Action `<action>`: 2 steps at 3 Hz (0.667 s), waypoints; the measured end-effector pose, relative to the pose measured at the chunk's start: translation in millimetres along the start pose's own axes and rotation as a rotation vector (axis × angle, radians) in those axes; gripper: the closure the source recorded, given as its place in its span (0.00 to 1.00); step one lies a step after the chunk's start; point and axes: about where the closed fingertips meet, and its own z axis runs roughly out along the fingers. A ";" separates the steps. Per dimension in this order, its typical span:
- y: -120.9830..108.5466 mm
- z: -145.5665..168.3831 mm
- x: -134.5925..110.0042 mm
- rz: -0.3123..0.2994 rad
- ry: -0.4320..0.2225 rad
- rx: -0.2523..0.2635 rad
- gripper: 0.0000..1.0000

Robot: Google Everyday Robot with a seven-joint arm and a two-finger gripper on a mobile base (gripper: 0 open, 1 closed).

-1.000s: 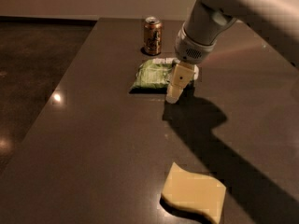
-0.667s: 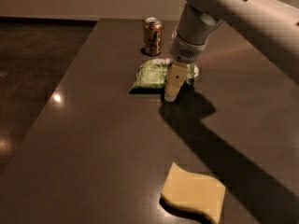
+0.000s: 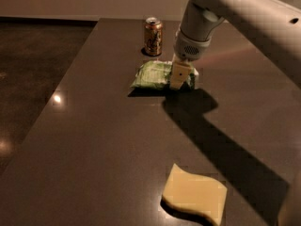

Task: Move green jalapeno chip bag near sponge

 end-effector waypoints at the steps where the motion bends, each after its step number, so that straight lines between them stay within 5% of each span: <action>1: 6.7 -17.5 5.3 -0.017 -0.031 -0.015 0.70; 2: 33.0 -47.1 11.4 -0.047 -0.092 -0.051 0.93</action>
Offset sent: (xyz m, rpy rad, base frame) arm -0.0913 -0.0301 0.0721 0.1635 0.0528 0.1312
